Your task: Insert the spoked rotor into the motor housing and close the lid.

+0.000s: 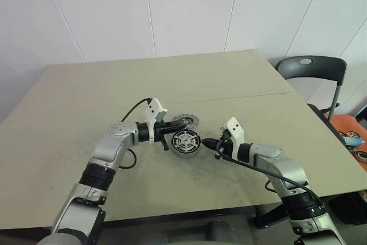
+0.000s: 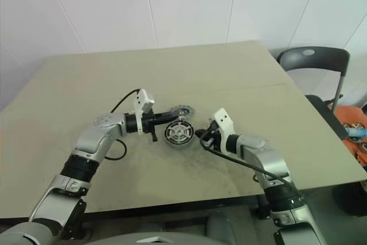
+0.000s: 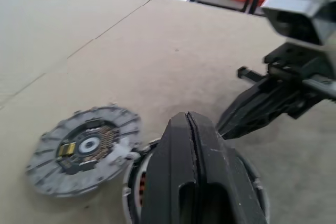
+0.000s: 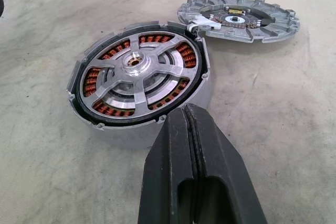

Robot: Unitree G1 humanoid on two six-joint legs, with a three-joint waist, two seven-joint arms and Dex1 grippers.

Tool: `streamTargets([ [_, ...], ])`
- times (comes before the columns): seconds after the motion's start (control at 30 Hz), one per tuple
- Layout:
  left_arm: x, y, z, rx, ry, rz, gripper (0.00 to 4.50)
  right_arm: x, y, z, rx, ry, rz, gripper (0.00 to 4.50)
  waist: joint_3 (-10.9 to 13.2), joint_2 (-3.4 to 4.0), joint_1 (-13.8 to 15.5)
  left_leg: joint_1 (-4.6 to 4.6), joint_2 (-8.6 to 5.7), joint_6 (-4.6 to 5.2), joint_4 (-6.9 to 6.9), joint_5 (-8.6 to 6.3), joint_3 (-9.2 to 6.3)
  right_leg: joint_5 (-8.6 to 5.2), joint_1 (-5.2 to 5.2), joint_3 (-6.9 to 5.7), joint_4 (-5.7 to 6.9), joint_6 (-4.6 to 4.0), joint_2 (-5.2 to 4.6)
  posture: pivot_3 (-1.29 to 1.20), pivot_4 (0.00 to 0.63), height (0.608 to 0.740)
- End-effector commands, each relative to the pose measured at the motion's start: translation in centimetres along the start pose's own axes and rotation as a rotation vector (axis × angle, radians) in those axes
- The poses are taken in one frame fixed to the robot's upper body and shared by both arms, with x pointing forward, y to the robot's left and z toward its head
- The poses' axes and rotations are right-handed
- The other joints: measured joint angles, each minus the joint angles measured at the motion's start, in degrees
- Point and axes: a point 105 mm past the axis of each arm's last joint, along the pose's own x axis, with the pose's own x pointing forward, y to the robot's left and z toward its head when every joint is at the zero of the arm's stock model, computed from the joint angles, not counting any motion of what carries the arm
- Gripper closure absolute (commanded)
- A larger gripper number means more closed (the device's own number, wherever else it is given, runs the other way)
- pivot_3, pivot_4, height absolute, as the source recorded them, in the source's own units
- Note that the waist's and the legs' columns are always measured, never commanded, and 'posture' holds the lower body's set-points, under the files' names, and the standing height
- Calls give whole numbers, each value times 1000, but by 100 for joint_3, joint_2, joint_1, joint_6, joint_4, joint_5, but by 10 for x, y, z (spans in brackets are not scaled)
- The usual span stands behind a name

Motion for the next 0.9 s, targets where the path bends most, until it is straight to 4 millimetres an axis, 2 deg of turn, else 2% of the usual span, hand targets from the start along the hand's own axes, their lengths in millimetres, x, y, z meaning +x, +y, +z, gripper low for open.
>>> streamTargets([
  [0.03,-1,1,10,16,-54,3,4474,0,7,16,-37,-59,24,4500,0,0,4,1,0,0,0,0,0,0,0,0,1,0,1,0,0,740],
  [0.17,3,9,-8,43,24,71,4474,0,9,18,-38,-64,29,4500,0,0,0,3,0,0,3,0,1,0,2,0,2,0,1,0,0,740],
  [0.27,4,6,-23,8,79,58,4474,0,9,18,-37,-65,27,4500,0,0,-1,4,0,0,2,0,1,0,2,1,3,-1,2,0,0,740],
  [0.33,2,-2,-42,-34,164,22,4474,0,8,18,-37,-65,23,4500,-1,-1,-4,4,0,0,3,0,2,0,2,1,3,-1,2,0,0,740],
  [0.4,0,-2,-47,-45,178,32,4474,-1,7,19,-38,-66,21,4500,-3,-2,1,3,0,2,1,-1,5,0,3,3,3,0,2,0,0,740],
  [0.6,0,-2,-37,-61,142,45,4474,-1,6,20,-40,-68,15,4500,-3,-2,9,4,0,12,2,-6,4,-13,30,3,3,20,2,0,0,740],
  [0.7,-4,8,-20,25,68,93,4474,-2,3,28,-48,-101,7,4500,-3,-1,5,6,0,11,2,-6,4,-13,30,3,4,20,2,0,0,740],
  [0.83,-14,22,16,107,-109,148,4474,-4,4,48,-70,-155,33,4500,-3,-1,9,8,1,2,10,-1,3,2,14,3,6,-2,2,0,0,740],
  [0.9,-21,23,24,132,-142,139,4474,-3,8,56,-92,-161,57,4500,-3,-2,9,7,1,0,12,0,3,2,11,3,6,-3,1,0,0,740],
])
